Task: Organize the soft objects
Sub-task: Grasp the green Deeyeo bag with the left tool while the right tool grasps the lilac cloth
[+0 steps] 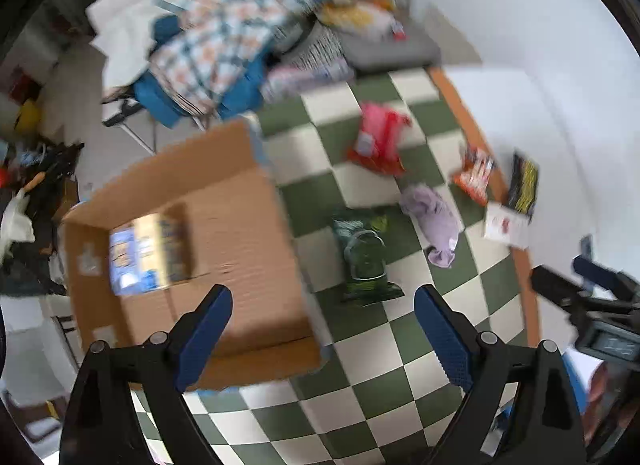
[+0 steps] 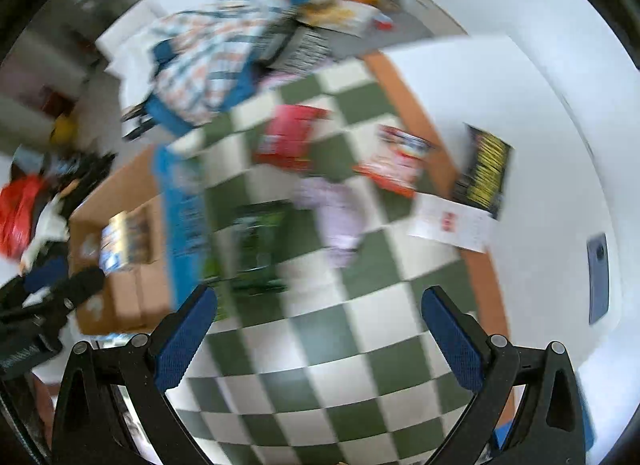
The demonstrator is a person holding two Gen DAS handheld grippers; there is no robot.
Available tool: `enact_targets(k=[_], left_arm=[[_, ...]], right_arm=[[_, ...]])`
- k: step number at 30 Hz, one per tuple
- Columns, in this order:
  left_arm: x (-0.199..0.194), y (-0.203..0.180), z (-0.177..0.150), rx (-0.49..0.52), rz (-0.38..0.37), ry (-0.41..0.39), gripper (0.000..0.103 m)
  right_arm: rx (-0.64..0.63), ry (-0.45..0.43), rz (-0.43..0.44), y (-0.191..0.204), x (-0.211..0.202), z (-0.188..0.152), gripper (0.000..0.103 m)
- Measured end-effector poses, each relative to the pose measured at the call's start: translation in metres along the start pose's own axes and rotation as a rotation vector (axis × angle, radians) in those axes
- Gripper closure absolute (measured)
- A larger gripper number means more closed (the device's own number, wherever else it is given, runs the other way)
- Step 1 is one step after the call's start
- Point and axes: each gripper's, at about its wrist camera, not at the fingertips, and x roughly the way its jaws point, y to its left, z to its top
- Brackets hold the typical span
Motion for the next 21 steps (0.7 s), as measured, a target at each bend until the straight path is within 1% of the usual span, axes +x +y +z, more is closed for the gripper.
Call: enact_targets(k=[3, 4, 5, 10, 12, 13, 14, 15, 16, 18, 20, 21], left_arm=[[0.051, -0.028, 0.026, 0.04, 0.02, 0.115, 0.01], [0.064, -0.034, 0.031, 0.046, 0.023, 0.148, 0.01], [0.082, -0.041, 0.039, 0.058, 0.037, 0.185, 0.01], [0.143, -0.057, 0.053, 0.094, 0.073, 0.336, 0.01], [0.16, -0.059, 0.055, 0.092, 0.079, 0.373, 0.01], [0.168, -0.06, 0.055, 0.091, 0.093, 0.388, 0.01], [0.173, -0.064, 0.056, 0.108, 0.125, 0.388, 0.013], [0.177, -0.068, 0.056, 0.128, 0.137, 0.392, 0.016], [0.183, -0.071, 0.055, 0.142, 0.137, 0.409, 0.016], [0.193, -0.069, 0.053, 0.128, 0.141, 0.443, 0.017], [0.203, -0.064, 0.05, 0.107, 0.128, 0.472, 0.02], [0.208, -0.06, 0.048, 0.096, 0.128, 0.484, 0.025]], right_arm=[[0.03, 0.049, 0.014, -0.033, 0.027, 0.017, 0.0], [0.034, 0.068, 0.034, -0.041, 0.039, 0.024, 0.0], [0.033, 0.075, 0.044, -0.042, 0.045, 0.026, 0.0], [0.005, 0.124, 0.085, -0.043, 0.088, 0.034, 0.0], [-0.008, 0.14, 0.089, -0.04, 0.099, 0.034, 0.0], [-0.02, 0.146, 0.099, -0.038, 0.107, 0.035, 0.001], [-0.026, 0.151, 0.098, -0.037, 0.113, 0.037, 0.001], [-0.032, 0.156, 0.097, -0.035, 0.119, 0.039, 0.003], [-0.037, 0.163, 0.095, -0.033, 0.126, 0.042, 0.006], [-0.052, 0.181, 0.086, -0.029, 0.14, 0.049, 0.021], [-0.045, 0.202, 0.114, -0.029, 0.154, 0.055, 0.024], [-0.044, 0.219, 0.126, -0.029, 0.162, 0.058, 0.024]])
